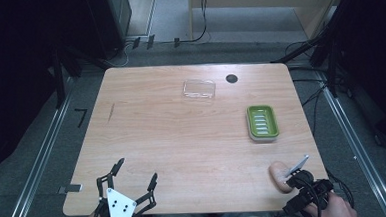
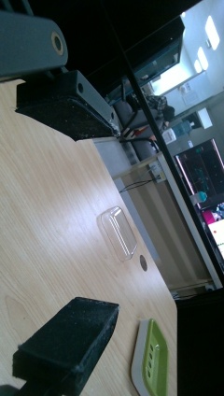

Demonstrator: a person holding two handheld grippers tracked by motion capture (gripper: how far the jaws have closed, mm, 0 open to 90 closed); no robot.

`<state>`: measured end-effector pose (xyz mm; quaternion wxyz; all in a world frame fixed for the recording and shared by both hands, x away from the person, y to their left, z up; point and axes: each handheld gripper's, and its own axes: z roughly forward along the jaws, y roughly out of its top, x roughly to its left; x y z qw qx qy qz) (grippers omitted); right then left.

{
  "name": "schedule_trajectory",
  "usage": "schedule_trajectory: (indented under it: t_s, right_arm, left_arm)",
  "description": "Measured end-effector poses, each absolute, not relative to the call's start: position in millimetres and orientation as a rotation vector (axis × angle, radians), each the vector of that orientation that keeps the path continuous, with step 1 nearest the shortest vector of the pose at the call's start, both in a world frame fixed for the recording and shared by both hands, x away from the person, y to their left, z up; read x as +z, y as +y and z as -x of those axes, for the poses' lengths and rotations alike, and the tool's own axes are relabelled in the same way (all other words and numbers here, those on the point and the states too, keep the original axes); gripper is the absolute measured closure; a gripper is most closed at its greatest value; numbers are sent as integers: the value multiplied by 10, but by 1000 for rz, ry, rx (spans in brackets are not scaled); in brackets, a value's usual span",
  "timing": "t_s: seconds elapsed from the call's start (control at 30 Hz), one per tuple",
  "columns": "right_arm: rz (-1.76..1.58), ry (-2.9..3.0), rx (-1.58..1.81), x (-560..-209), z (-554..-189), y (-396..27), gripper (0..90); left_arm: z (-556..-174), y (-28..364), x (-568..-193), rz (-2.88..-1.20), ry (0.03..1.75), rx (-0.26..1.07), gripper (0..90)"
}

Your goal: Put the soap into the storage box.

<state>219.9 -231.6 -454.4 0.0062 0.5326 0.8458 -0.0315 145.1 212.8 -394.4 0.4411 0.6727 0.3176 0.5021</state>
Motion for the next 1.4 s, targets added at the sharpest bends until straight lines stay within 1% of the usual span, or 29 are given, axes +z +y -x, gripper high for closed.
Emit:
schedule_trajectory:
  t_s: [0.47,0.9,1.4]
  right_arm:
    - [-1671,2614,-6,-4530,-2269,-2315,0]
    - [-1656,2595,33,-4467,-2470,-2263,0]
    - [-1626,2611,52,-4495,-2676,-2175,0]
  left_arm:
    - [-1441,2123,-3945,-1672,787,1253,138]
    - [-1452,2121,-3948,-1677,785,1250,138]
    - [-1455,2116,-3950,-1680,783,1249,138]
